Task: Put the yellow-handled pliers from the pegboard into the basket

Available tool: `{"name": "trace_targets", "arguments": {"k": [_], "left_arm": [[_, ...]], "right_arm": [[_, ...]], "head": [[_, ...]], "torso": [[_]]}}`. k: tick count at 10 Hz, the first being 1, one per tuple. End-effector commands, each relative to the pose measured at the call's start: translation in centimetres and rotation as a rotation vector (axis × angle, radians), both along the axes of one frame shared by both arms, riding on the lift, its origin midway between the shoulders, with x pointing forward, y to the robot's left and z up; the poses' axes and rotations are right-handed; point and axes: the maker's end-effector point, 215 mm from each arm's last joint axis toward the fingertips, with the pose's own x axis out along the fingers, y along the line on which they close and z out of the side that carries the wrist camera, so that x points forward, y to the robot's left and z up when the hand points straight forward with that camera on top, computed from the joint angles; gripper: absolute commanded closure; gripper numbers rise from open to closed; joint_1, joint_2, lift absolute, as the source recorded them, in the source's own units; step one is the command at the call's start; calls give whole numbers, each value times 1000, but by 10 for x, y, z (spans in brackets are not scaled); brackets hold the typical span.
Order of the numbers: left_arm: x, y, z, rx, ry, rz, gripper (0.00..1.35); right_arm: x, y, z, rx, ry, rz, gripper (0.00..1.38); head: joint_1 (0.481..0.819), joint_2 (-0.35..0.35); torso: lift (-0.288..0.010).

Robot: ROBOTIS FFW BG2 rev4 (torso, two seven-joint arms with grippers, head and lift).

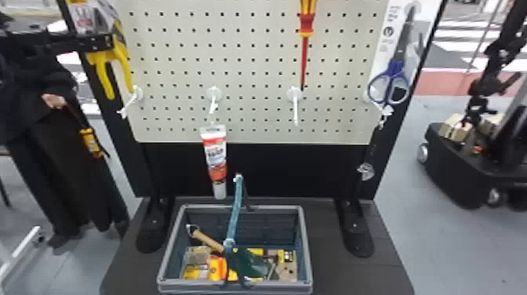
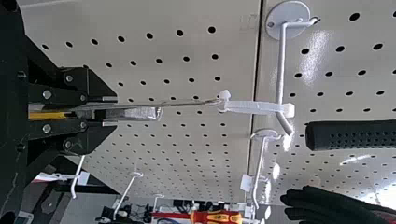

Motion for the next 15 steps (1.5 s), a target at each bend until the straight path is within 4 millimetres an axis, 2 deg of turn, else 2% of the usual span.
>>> {"name": "trace_targets", "arguments": {"k": [1,5,7,11,13,15], "left_arm": [[-1,0,1,0,-2,-1,1207],[-1,-2,2,-4,-4,-6,1207],[-7,-9,1,-1,-10,-19,1207],[-37,-30,32,35,-94,-46,1207],[-46,-31,18,-2,-83,-48,1207],[-64,-27,-33,-70,-27,-27,1207]], "right_arm": [[0,0,0,1,1,-1,108],[0,0,0,1,1,-1,108],[-1,0,0,0,0,0,108],[-1,0,1,0,0,0,108],[-1,0,1,0,0,0,108],[-2,0,0,0,4,0,108]], "head": [[549,0],[549,0],[549,0],[549,0],[549,0],[549,0]], "torso": [[-100],[-100],[-100],[-100],[-100],[-100]]}}
